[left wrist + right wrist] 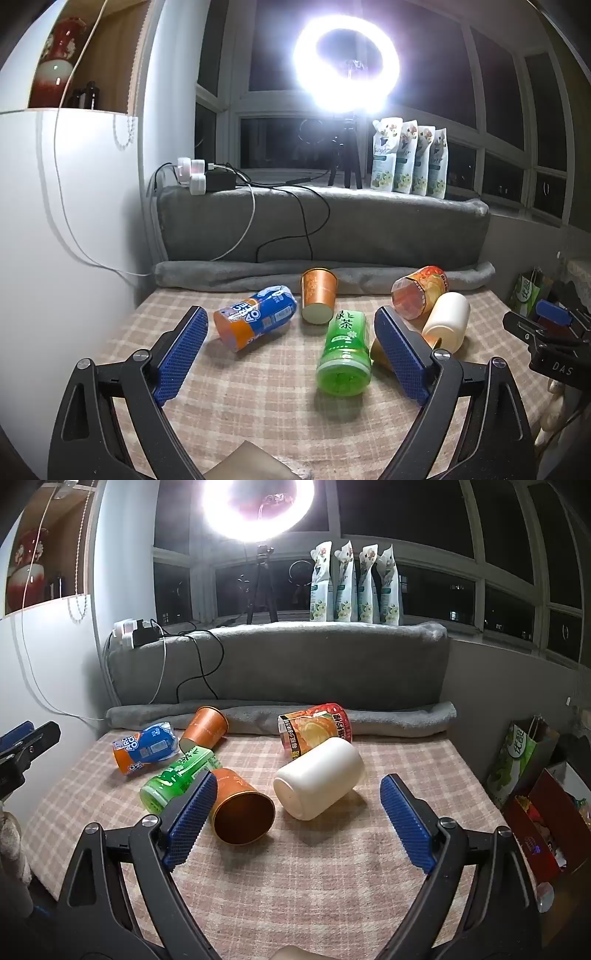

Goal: Flip cup upright

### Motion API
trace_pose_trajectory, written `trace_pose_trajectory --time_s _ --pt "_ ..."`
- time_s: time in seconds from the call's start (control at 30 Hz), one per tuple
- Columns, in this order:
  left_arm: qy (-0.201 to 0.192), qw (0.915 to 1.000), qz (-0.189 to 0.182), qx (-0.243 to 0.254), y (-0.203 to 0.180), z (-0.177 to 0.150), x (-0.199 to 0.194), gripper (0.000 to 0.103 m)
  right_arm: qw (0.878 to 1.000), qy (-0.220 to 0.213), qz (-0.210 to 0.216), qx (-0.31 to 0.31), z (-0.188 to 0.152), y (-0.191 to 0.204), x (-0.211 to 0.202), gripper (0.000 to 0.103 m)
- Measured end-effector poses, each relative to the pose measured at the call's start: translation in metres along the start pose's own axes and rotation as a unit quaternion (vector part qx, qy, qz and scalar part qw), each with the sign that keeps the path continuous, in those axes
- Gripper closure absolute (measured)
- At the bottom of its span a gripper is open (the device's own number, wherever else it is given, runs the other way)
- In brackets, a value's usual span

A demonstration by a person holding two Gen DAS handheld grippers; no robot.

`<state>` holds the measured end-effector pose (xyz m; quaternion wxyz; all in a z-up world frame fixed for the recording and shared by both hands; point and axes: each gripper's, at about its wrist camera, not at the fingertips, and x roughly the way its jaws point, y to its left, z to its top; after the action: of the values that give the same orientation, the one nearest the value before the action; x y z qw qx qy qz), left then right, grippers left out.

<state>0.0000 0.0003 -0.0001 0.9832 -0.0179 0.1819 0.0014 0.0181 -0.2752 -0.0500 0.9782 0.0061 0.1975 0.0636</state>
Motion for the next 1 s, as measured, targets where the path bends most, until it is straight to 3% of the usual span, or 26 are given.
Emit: trace_pose_trajectory --time_s 1.0 --pt "-0.004 1.0 0.001 0.002 0.0004 0.0015 -0.0025 0.011 1.0 -0.004 -0.002 0.001 0.0007 -0.0013 -0.0015 0.011"
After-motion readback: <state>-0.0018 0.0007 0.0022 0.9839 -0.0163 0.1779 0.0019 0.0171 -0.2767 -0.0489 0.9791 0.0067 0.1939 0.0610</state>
